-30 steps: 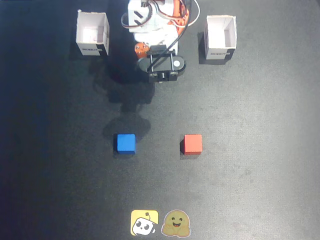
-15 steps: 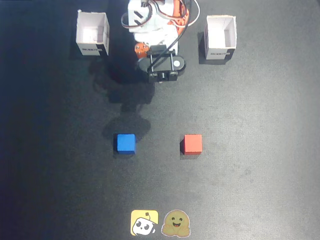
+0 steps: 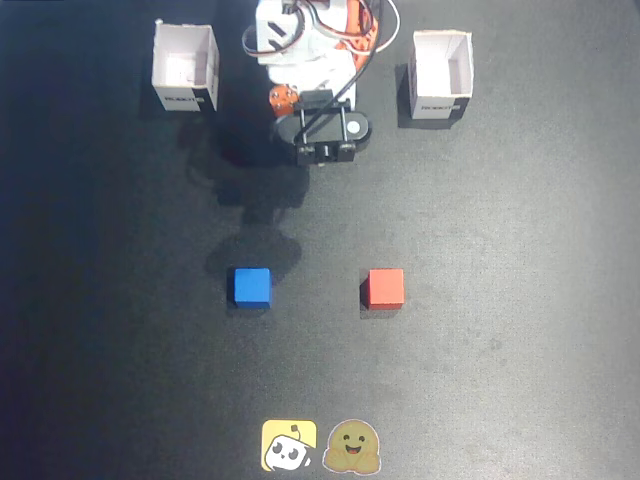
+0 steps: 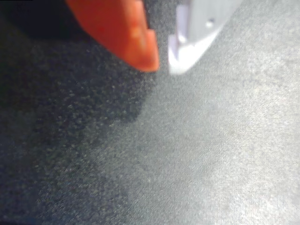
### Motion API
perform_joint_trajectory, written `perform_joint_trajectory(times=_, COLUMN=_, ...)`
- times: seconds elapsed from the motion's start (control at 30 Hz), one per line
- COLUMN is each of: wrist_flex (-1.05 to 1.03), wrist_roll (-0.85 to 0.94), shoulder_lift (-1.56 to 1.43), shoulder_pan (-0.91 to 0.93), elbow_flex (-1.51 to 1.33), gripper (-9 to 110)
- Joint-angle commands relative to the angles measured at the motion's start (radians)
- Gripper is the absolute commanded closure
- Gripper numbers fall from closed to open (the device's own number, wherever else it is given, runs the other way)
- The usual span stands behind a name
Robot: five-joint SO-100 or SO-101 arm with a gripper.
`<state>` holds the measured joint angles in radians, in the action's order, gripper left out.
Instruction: Put the red cube in the right box and the blue cube in the left box.
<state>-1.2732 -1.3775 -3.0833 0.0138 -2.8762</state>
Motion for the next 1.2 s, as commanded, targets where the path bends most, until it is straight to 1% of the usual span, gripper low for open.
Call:
perform_joint_trajectory(times=0.0, wrist_flex=0.014, wrist_roll=-0.009, shoulder_lift=-0.009, shoulder_pan=0.009, elbow_flex=0.003, gripper=101)
perform_joint_trajectory(times=1.17, wrist_flex=0.015, wrist_roll=-0.052, shoulder_lift=-0.009, shoulder_pan=0.011, elbow_flex=0.003, gripper=101)
